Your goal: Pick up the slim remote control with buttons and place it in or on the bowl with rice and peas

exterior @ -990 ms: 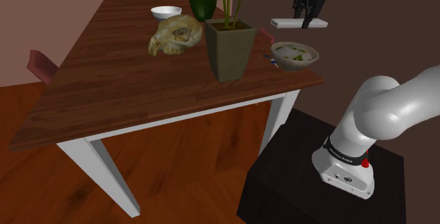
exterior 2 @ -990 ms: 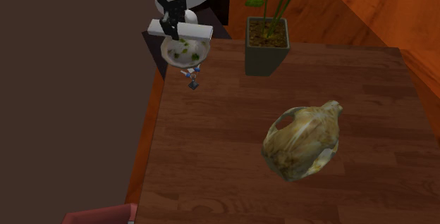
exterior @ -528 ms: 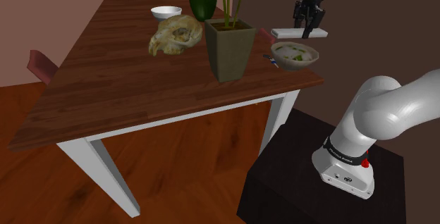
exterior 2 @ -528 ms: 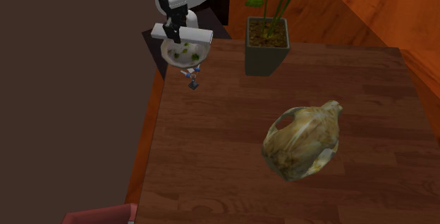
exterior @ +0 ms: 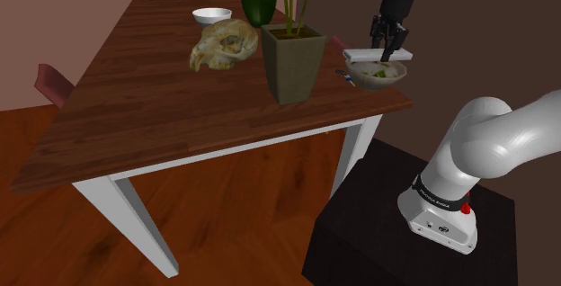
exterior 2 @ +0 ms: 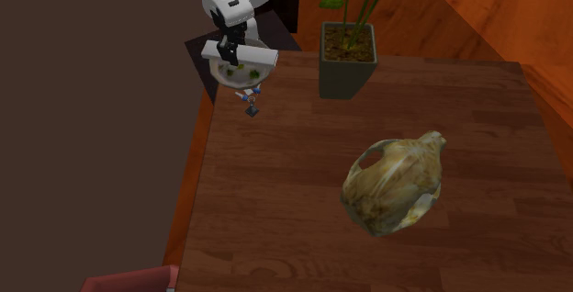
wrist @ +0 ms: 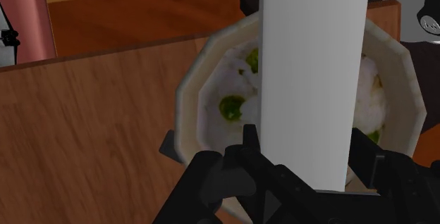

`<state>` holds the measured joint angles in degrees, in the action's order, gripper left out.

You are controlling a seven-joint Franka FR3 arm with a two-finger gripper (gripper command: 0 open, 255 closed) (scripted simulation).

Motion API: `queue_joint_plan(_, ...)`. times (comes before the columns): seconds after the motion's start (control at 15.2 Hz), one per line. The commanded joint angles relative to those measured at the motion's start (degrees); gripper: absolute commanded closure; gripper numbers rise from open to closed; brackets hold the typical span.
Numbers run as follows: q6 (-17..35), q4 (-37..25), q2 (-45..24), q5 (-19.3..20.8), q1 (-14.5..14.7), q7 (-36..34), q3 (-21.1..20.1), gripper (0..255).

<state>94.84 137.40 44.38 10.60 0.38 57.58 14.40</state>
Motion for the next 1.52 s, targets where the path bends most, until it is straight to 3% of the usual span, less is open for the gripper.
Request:
queue_joint_plan(0.0, 0.2, 0.3, 0.1, 0.0, 0.0, 0.0, 0.0, 255)
queue_joint_plan(0.33, 0.2, 0.3, 0.1, 0.0, 0.0, 0.0, 0.0, 255)
queue_joint_plan(0.4, 0.2, 0.3, 0.1, 0.0, 0.0, 0.0, 0.0, 0)
queue_joint_plan(0.73, 0.2, 0.3, 0.1, 0.0, 0.0, 0.0, 0.0, 0)
queue_joint_plan(0.99, -6.5, -8.0, -1.5, -0.9, 0.5, 0.3, -0.9, 0)
queue_joint_plan(1.45, -6.5, -8.0, -1.5, -0.9, 0.5, 0.3, -0.9, 0)
